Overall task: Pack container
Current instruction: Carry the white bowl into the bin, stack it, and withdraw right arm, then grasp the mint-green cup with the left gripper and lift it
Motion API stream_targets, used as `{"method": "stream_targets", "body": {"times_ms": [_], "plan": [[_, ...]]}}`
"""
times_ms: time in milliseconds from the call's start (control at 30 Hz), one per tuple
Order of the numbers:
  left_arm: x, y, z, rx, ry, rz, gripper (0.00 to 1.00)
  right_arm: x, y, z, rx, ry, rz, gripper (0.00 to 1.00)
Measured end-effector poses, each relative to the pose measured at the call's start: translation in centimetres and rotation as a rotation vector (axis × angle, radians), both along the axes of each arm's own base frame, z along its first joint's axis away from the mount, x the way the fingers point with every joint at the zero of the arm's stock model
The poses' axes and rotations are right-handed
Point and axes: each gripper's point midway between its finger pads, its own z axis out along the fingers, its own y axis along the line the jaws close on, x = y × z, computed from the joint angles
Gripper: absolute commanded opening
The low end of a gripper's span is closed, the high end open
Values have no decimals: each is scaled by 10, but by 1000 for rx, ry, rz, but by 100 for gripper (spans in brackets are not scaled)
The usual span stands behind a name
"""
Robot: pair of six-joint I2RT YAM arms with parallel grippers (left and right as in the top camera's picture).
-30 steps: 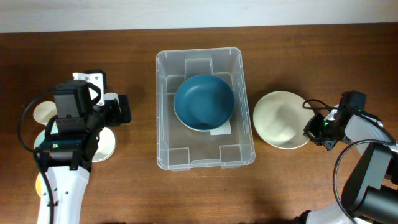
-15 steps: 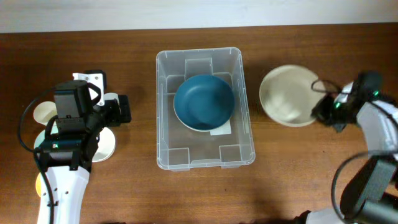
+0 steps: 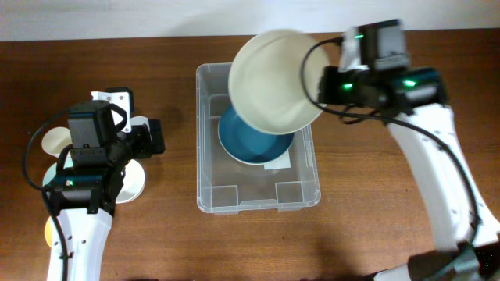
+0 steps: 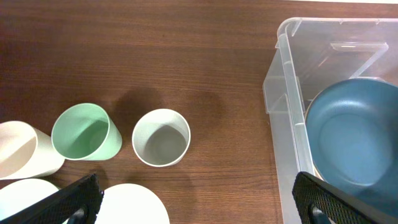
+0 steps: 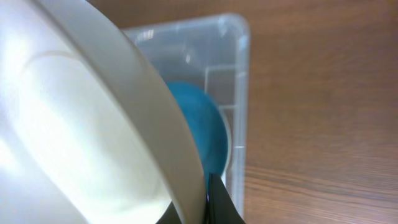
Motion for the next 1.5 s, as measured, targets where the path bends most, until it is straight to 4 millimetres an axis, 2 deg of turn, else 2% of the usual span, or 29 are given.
{"method": "stream_targets", "body": {"times_ms": [33,100,200,267,300,400,533,600,633,667,700,867,900,967,1000,1033,1100,1233,1333,1433,1500], "plan": [[0,0,0,0,0,0,100,1,4,-5,-6,11,7,4],[0,0,0,0,0,0,100,6,17,-37,-41,79,32,4],[0,0,0,0,0,0,100,10,22,-66,-70,142,43,4],[0,0,0,0,0,0,100,15,23,-85,-86,176,43,12],[0,0,0,0,0,0,100,17,23,-90,-89,183,43,20],[0,0,0,0,0,0,100,20,24,-92,-91,176,48,28],[0,0,0,0,0,0,100,21,24,-91,-91,173,48,34],[0,0,0,0,0,0,100,18,18,-90,-102,186,38,44],[0,0,0,0,0,0,100,16,12,-86,-118,196,28,55],[0,0,0,0,-1,0,100,14,3,-82,-134,205,8,81],[0,0,0,0,0,0,100,15,-13,-70,-157,196,-29,98],[0,0,0,0,0,0,100,16,-107,-4,-210,84,-265,99],[0,0,0,0,0,-1,100,15,-123,4,-216,67,-305,99],[0,0,0,0,1,0,100,8,-155,13,-229,64,-382,99],[-1,0,-1,0,5,0,100,1,-170,11,-237,88,-415,99],[-2,0,-2,0,12,0,100,-14,-189,4,-249,154,-458,99],[-5,0,-6,-1,32,0,100,-29,-203,-1,-256,214,-490,99],[-11,0,-11,-1,64,1,100,-59,-217,0,-255,289,-538,99],[-11,0,-12,-1,67,1,100,-91,-220,25,-242,253,-591,99],[-9,0,-8,0,60,2,100,-123,-214,52,-228,163,-623,99],[-1,1,0,2,47,3,100,-146,-208,56,-218,138,-637,99]]}}
